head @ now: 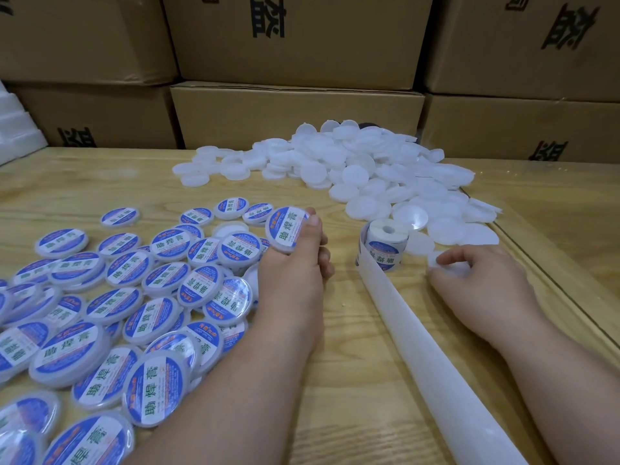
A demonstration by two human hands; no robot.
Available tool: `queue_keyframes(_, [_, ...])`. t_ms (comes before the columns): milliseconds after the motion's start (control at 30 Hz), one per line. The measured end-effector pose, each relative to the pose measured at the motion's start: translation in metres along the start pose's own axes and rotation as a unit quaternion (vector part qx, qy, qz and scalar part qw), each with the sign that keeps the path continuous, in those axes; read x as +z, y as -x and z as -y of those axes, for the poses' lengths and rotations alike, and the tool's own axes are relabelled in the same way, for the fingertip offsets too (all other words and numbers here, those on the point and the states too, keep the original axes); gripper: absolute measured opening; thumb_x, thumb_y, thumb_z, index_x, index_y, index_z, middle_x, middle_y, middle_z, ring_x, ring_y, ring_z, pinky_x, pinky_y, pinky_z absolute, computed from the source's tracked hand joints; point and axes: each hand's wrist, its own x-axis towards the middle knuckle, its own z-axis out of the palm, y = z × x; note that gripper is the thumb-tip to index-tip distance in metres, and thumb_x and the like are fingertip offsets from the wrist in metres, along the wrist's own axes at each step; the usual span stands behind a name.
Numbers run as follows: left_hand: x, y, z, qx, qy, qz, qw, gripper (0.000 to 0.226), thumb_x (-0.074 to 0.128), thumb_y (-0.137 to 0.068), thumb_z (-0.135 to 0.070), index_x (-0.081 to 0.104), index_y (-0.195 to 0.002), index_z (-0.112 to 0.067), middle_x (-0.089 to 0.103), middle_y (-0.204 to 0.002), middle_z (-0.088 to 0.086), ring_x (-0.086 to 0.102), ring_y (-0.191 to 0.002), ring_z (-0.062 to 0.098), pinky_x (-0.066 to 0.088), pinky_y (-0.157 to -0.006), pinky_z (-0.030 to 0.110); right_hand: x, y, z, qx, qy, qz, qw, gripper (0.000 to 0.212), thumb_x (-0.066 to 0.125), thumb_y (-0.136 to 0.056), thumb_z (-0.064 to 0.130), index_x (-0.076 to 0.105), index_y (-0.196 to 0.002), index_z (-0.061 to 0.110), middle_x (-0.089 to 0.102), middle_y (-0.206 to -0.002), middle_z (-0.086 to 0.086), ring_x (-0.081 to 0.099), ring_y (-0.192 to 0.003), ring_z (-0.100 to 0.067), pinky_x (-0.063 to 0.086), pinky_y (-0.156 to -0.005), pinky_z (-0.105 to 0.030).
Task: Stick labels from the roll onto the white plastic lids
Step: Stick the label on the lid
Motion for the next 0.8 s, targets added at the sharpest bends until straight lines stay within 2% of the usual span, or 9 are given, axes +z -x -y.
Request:
queue_keyframes(67, [0.001,0.0,-0.002,-0.011,0.027,-0.005,1.0,0.014,0.064,-0.098,-0.014,0.074,-0.1,-0.024,0.064,-0.074,-0.008,0.048,-0.058,0.007,0.042,-0.053,0.021,0.0,0.001,0.002,-0.001,0.003,0.001,1.0,0.012,0.07,-0.082,0.047,0.063,-0.089,0.04,0.052,-0.119,0.005,0.048,-0.124,-0.027,0.041,-0.104,-0.049])
queue_keyframes(200, [0.003,-0.001,-0.005,-0.073,0.127,-0.001,0.989,0.023,0.055,-0.101,-0.005,0.063,-0.119,-0.018,0.074,-0.096,-0.003,0.056,-0.06,0.008,0.047,-0.052,0.021,0.0,0.002,0.003,0.002,0.005,-0.004,1.0,0.012,0.069,-0.081,0.044,0.06,-0.084,0.037,0.05,-0.107,0.008,0.049,-0.119,-0.027,0.042,-0.102,-0.049])
queue_keyframes(300, [0.004,-0.002,-0.008,-0.093,0.161,0.001,0.983,0.018,0.052,-0.105,-0.024,0.059,-0.122,-0.02,0.078,-0.098,-0.005,0.062,-0.057,0.007,0.049,-0.051,0.02,0.0,0.002,0.003,0.001,-0.008,-0.003,1.0,0.013,0.069,-0.079,0.04,0.059,-0.088,0.038,0.057,-0.109,0.005,0.053,-0.111,-0.027,0.044,-0.099,-0.05])
queue_keyframes(400, [0.004,-0.004,-0.01,-0.102,0.171,-0.007,0.98,0.036,0.044,-0.104,-0.049,0.061,-0.118,-0.02,0.078,-0.087,-0.007,0.064,-0.055,0.007,0.049,-0.05,0.019,0.002,0.0,0.001,-0.01,-0.05,-0.015,0.999,0.021,0.071,-0.078,0.038,0.059,-0.095,0.037,0.06,-0.11,0.006,0.055,-0.111,-0.025,0.046,-0.098,-0.049])
queue_keyframes(500, [0.003,-0.003,-0.011,-0.104,0.178,-0.004,0.978,0.037,0.049,-0.099,-0.056,0.057,-0.114,-0.023,0.077,-0.083,-0.004,0.063,-0.054,0.009,0.049,-0.049,0.021,0.005,0.0,0.001,-0.046,-0.122,-0.051,0.99,0.024,0.073,-0.079,0.037,0.058,-0.097,0.037,0.059,-0.108,0.013,0.058,-0.099,-0.011,0.046,-0.076,-0.034])
queue_keyframes(567, [0.002,-0.002,-0.011,-0.107,0.163,0.016,0.981,0.03,0.054,-0.099,-0.05,0.055,-0.112,-0.024,0.077,-0.083,0.0,0.062,-0.054,0.011,0.05,-0.05,0.023,0.006,0.003,0.003,-0.068,-0.178,-0.077,0.979,0.021,0.074,-0.078,0.038,0.058,-0.092,0.04,0.058,-0.102,0.019,0.058,-0.089,0.004,0.04,-0.064,-0.023])
queue_keyframes(633, [0.004,0.001,-0.008,-0.105,0.121,0.05,0.986,0.024,0.056,-0.1,-0.043,0.056,-0.113,-0.024,0.076,-0.081,0.003,0.06,-0.054,0.012,0.05,-0.051,0.023,0.005,0.007,0.006,-0.097,-0.225,-0.091,0.965,0.023,0.074,-0.075,0.044,0.059,-0.092,0.044,0.059,-0.1,0.023,0.054,-0.092,0.015,0.038,-0.066,-0.018])
queue_keyframes(700, [0.007,0.004,-0.003,-0.082,0.049,0.083,0.992,0.02,0.057,-0.101,-0.038,0.058,-0.114,-0.022,0.074,-0.078,0.003,0.058,-0.053,0.011,0.046,-0.052,0.022,0.005,0.013,0.011,-0.139,-0.254,-0.089,0.953,0.028,0.072,-0.069,0.05,0.06,-0.095,0.046,0.061,-0.102,0.025,0.054,-0.099,0.012,0.041,-0.074,-0.017])
queue_keyframes(800, [0.01,0.012,0.006,-0.026,-0.067,0.139,0.988,0.018,0.064,-0.097,-0.034,0.064,-0.107,-0.02,0.072,-0.078,0.0,0.056,-0.053,0.009,0.04,-0.049,0.018,0.006,0.022,0.018,-0.228,-0.261,-0.072,0.935,0.031,0.073,-0.069,0.041,0.061,-0.098,0.04,0.065,-0.108,0.024,0.058,-0.109,-0.005,0.043,-0.087,-0.019])
